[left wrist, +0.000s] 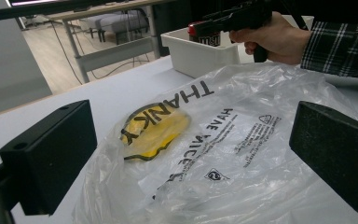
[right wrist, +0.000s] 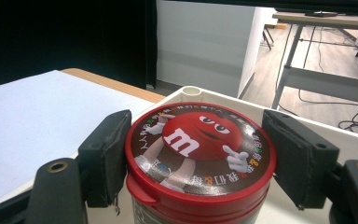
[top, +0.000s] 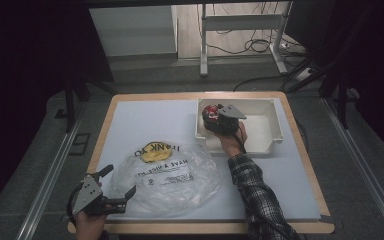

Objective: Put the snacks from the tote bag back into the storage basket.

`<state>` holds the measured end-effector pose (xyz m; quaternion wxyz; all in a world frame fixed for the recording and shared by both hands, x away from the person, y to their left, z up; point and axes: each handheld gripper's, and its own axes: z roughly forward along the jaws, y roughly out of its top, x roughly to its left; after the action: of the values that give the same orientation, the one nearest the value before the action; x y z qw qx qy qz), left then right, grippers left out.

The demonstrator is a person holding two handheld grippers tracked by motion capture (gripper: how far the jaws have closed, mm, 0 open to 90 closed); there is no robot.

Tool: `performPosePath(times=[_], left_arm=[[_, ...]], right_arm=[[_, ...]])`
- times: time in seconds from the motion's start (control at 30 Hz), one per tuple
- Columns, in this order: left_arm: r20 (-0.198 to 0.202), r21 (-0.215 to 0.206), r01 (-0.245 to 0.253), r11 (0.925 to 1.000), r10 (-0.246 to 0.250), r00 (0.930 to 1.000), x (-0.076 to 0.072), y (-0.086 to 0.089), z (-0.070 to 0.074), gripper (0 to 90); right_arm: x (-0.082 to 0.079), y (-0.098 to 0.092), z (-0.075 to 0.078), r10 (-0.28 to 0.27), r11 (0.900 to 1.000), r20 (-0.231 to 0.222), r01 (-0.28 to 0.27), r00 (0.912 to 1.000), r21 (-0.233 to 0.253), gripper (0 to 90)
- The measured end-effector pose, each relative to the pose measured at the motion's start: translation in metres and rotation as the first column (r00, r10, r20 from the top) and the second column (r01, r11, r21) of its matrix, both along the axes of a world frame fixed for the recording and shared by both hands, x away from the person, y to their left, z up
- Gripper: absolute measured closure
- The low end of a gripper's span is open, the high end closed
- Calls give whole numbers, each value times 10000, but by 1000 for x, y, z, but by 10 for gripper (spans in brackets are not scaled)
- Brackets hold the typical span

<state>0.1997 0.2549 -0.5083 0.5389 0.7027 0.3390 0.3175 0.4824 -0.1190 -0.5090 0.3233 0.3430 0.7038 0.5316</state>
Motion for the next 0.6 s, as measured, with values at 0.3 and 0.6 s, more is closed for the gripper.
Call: performPosePath(times=[0.3,0.6], left_arm=[[-4,0,1,10000,-1,10000,0,0,0,6],[-2,-3,3,10000,-3,10000,0,0,0,5]], right_arm=[[10,3,-3,166,9997,22,-166,9999,-202,268],[21,5,-7,267,9991,-136,-271,9996,-338,268]])
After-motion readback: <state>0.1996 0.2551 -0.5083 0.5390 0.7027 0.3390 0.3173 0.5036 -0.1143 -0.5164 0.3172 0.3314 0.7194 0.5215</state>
